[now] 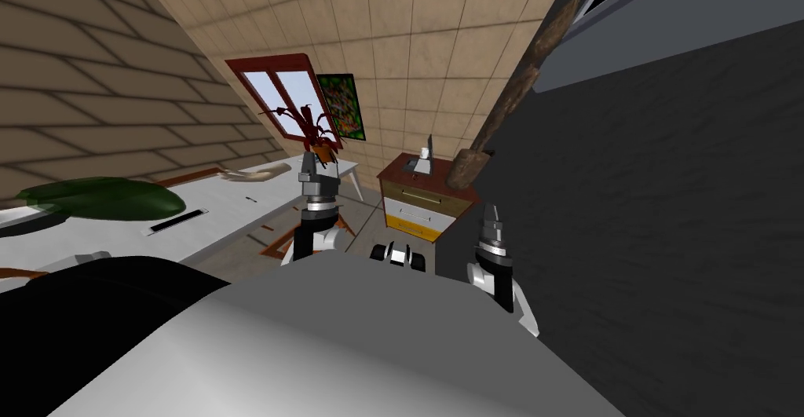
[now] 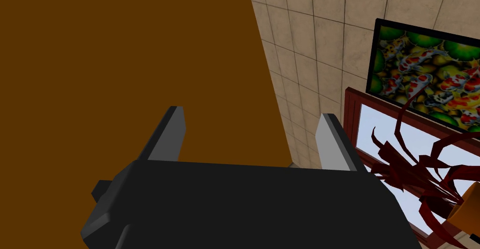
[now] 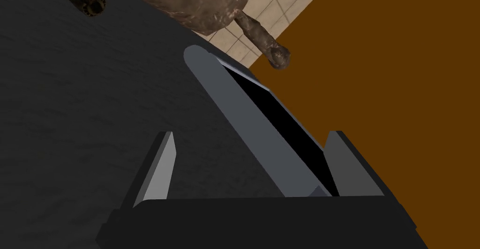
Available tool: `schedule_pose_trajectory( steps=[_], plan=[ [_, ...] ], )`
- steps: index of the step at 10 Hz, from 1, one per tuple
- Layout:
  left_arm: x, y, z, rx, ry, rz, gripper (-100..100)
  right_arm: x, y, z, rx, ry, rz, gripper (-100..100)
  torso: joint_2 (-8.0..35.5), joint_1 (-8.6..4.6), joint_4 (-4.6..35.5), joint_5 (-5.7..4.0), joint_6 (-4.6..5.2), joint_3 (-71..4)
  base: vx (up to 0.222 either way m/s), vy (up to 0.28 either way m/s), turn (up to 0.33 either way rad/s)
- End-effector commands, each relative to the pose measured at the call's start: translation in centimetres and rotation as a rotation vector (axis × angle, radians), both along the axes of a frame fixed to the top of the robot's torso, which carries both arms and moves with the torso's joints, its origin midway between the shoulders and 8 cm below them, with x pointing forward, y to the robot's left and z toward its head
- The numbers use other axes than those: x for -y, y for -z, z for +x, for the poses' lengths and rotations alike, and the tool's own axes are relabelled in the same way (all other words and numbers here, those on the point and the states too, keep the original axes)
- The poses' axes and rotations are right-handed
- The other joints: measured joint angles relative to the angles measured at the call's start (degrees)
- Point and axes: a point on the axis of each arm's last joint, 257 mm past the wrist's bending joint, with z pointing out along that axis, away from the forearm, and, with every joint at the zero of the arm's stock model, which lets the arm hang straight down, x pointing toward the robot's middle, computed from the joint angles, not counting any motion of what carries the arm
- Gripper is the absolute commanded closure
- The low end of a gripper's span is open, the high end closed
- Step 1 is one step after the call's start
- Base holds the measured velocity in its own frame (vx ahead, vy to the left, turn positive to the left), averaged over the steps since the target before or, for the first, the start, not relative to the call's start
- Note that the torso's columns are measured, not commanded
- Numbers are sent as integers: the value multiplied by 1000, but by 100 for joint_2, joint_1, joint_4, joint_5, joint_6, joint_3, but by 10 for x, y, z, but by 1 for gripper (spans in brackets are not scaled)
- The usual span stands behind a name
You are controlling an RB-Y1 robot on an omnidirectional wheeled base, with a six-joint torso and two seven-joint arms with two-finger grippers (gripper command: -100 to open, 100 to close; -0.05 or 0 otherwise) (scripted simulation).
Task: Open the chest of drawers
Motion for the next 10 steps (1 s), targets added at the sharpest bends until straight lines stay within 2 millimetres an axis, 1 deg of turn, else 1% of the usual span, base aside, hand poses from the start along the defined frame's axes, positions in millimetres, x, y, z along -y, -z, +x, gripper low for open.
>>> schedule_pose_trajectory(
  steps=[1,2,4,5,7,8,10],
  plan=[
    [0,0,0,0,0,0,0,3,7,2,-4,52,-67,-100,-4,-6,-2,-1,1,-4,39,14,-3],
    [0,0,0,0,0,0,0,10,18,4,-14,81,-113,-100,8,-13,1,-3,1,3,78,21,26],
    [0,0,0,0,0,0,0,11,20,4,-15,118,-156,-100,-1,-2,-1,0,1,-3,56,31,6],
    [0,0,0,0,0,0,0,18,30,5,-23,145,-202,-100,12,-6,2,0,1,5,92,31,23],
    [0,0,0,0,0,0,0,19,33,6,-27,181,-244,-100,-3,-3,-2,0,1,-4,59,33,7],
    [0,0,0,0,0,0,0,26,43,6,-33,208,-289,-100,14,-7,3,-1,1,6,67,44,25],
    [0,0,0,0,0,0,0,27,45,7,-37,246,-335,-100,-2,-4,-1,0,1,-3,59,35,5]
  ],
)
